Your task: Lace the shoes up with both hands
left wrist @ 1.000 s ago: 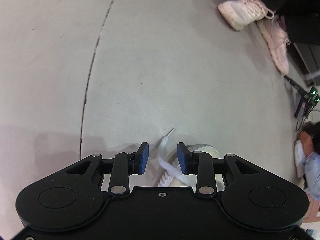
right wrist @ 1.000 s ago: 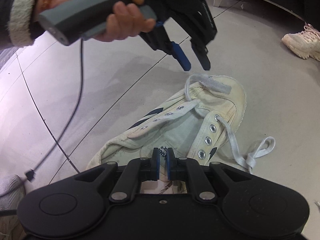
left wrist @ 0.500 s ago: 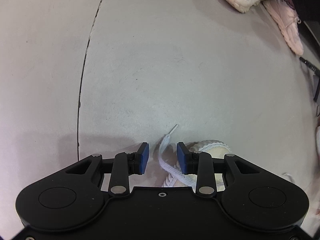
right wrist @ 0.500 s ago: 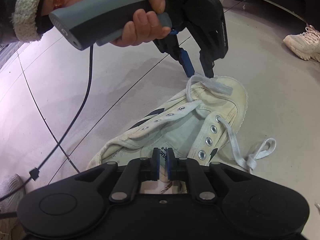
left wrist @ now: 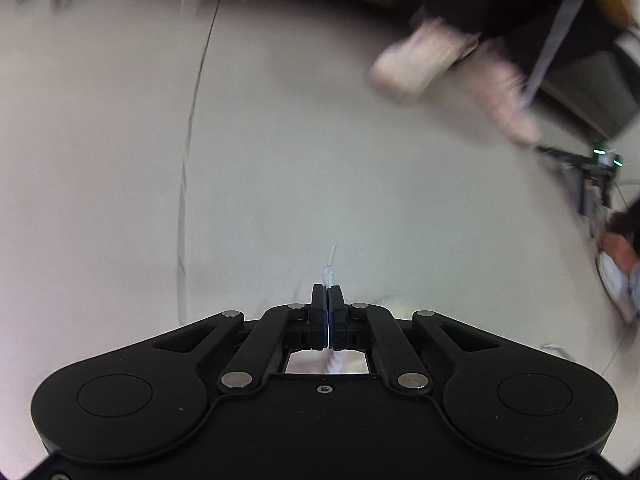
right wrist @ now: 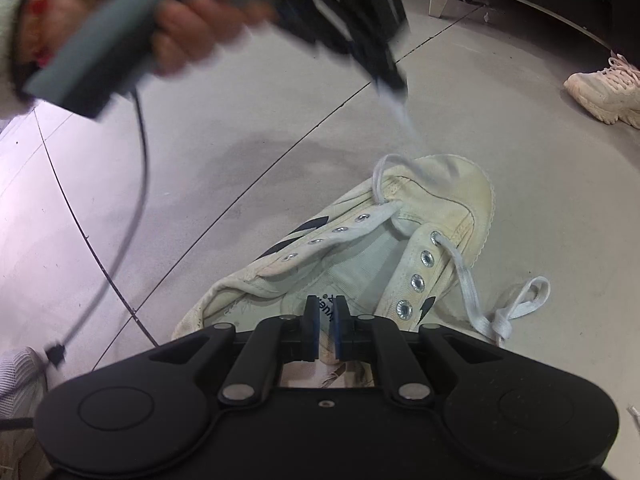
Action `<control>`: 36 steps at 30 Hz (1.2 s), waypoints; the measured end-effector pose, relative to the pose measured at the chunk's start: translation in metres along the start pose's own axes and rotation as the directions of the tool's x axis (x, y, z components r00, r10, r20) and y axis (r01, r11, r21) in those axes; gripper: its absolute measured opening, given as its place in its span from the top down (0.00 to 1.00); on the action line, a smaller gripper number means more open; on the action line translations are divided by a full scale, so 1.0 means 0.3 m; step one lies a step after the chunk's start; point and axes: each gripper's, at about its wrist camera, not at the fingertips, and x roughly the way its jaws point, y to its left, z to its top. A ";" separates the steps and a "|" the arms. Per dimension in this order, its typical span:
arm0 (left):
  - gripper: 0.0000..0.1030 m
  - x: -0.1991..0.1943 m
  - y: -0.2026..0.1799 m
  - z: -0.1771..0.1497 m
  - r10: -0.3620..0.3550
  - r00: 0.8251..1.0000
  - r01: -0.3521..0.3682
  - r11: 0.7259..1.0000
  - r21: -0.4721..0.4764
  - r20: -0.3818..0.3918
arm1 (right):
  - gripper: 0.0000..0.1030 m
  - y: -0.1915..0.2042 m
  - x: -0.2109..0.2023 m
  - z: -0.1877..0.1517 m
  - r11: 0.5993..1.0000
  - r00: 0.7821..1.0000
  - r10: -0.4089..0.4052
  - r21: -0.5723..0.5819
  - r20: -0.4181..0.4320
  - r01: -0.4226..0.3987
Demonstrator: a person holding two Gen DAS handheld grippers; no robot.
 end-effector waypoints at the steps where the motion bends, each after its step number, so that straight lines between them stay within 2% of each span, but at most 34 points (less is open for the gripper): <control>1: 1.00 -0.061 -0.018 -0.001 0.016 0.998 -0.020 0.998 0.064 0.062 | 0.95 0.003 0.002 0.000 1.000 1.000 -0.003 -0.005 0.000 0.003; 2: 1.00 -0.121 -0.036 -0.003 0.028 0.992 -0.044 0.991 0.127 0.124 | 0.95 0.009 0.003 0.001 1.000 1.000 -0.007 -0.014 0.000 0.007; 4: 1.00 -0.230 -0.093 -0.022 0.092 0.957 -0.171 0.944 0.281 0.274 | 0.95 0.017 0.003 0.003 1.000 1.000 -0.016 -0.027 -0.002 0.015; 5: 1.00 -0.267 -0.126 -0.033 0.119 0.932 -0.241 0.908 0.342 0.341 | 0.95 0.020 0.002 0.004 0.999 1.000 -0.019 -0.032 -0.003 0.019; 8: 1.00 -0.325 -0.208 -0.068 0.165 0.882 -0.377 0.809 0.451 0.441 | 0.95 0.032 0.000 0.010 0.998 1.000 -0.031 -0.046 -0.007 0.030; 10: 1.00 -0.319 -0.254 -0.109 0.190 0.856 -0.448 0.737 0.506 0.481 | 0.95 0.041 0.000 0.013 0.997 0.999 -0.042 -0.059 -0.011 0.041; 11: 1.00 -0.315 -0.270 -0.141 0.199 0.835 -0.490 0.693 0.528 0.514 | 0.95 0.044 -0.001 0.013 0.997 0.999 -0.047 -0.064 -0.011 0.046; 12: 1.00 -0.309 -0.279 -0.163 0.213 0.820 -0.521 0.663 0.538 0.531 | 0.95 0.048 -0.001 0.015 0.996 0.998 -0.054 -0.070 -0.014 0.053; 14: 0.99 -0.293 -0.288 -0.175 0.229 0.797 -0.558 0.633 0.537 0.559 | 0.95 0.055 0.003 0.014 0.995 0.998 -0.065 -0.080 -0.016 0.063; 15: 0.99 -0.295 -0.286 -0.182 0.243 0.781 -0.585 0.610 0.535 0.576 | 0.95 0.058 0.001 0.015 0.994 0.997 -0.070 -0.085 -0.017 0.068; 16: 0.99 -0.296 -0.287 -0.188 0.247 0.775 -0.593 0.603 0.534 0.582 | 0.95 0.060 0.001 0.015 0.994 0.997 -0.072 -0.087 -0.018 0.070; 20: 0.99 -0.320 -0.306 -0.188 0.266 0.703 -0.677 0.534 0.506 0.660 | 0.95 0.061 0.000 0.016 0.994 0.997 -0.071 -0.084 -0.019 0.070; 22: 1.00 -0.357 -0.313 -0.184 0.271 0.656 -0.723 0.493 0.483 0.705 | 0.95 0.062 0.001 0.016 0.994 0.997 -0.074 -0.086 -0.020 0.072; 23: 1.00 -0.376 -0.313 -0.178 0.284 0.602 -0.765 0.472 0.438 0.746 | 0.95 0.063 0.003 0.016 0.993 0.997 -0.076 -0.087 -0.021 0.073; 24: 1.00 -0.401 -0.311 -0.168 0.292 0.530 -0.818 0.426 0.387 0.796 | 0.95 0.065 0.004 0.016 0.993 0.997 -0.078 -0.090 -0.020 0.076; 26: 1.00 -0.447 -0.298 -0.099 0.326 0.463 -0.850 0.425 0.310 0.824 | 0.95 0.067 0.003 0.016 0.993 0.997 -0.080 -0.093 -0.021 0.078; 27: 1.00 -0.496 -0.283 -0.069 0.336 0.461 -0.835 0.477 0.273 0.821 | 0.95 0.066 0.003 0.015 0.992 0.997 -0.081 -0.094 -0.022 0.078; 28: 1.00 -0.532 -0.271 -0.040 0.355 0.472 -0.822 0.509 0.257 0.807 | 0.95 0.066 0.003 0.016 0.992 0.996 -0.081 -0.095 -0.022 0.078; 29: 1.00 -0.557 -0.260 -0.019 0.375 0.490 -0.809 0.531 0.251 0.787 | 0.95 0.066 0.003 0.018 0.992 0.996 -0.082 -0.095 -0.025 0.079; 31: 1.00 -0.557 -0.218 0.003 0.380 0.625 -0.685 0.686 0.246 0.682 | 0.95 0.068 0.003 0.019 0.992 0.996 -0.083 -0.097 -0.028 0.080; 33: 0.99 -0.556 -0.177 0.023 0.348 0.748 -0.537 0.817 0.209 0.565 | 0.94 0.069 0.003 0.019 0.992 0.996 -0.084 -0.101 -0.029 0.081; 34: 0.98 -0.545 -0.162 0.024 0.333 0.781 -0.493 0.848 0.195 0.528 | 0.94 0.070 0.003 0.020 0.991 0.996 -0.085 -0.102 -0.030 0.081; 35: 0.98 -0.471 -0.107 0.023 0.269 0.885 -0.341 0.930 0.135 0.381 | 0.94 0.070 0.004 0.020 0.992 0.996 -0.083 -0.101 -0.031 0.080; 36: 0.98 -0.404 -0.093 0.009 0.210 0.925 -0.260 0.957 0.125 0.316 | 0.94 0.068 0.004 0.021 0.992 0.996 -0.082 -0.098 -0.032 0.078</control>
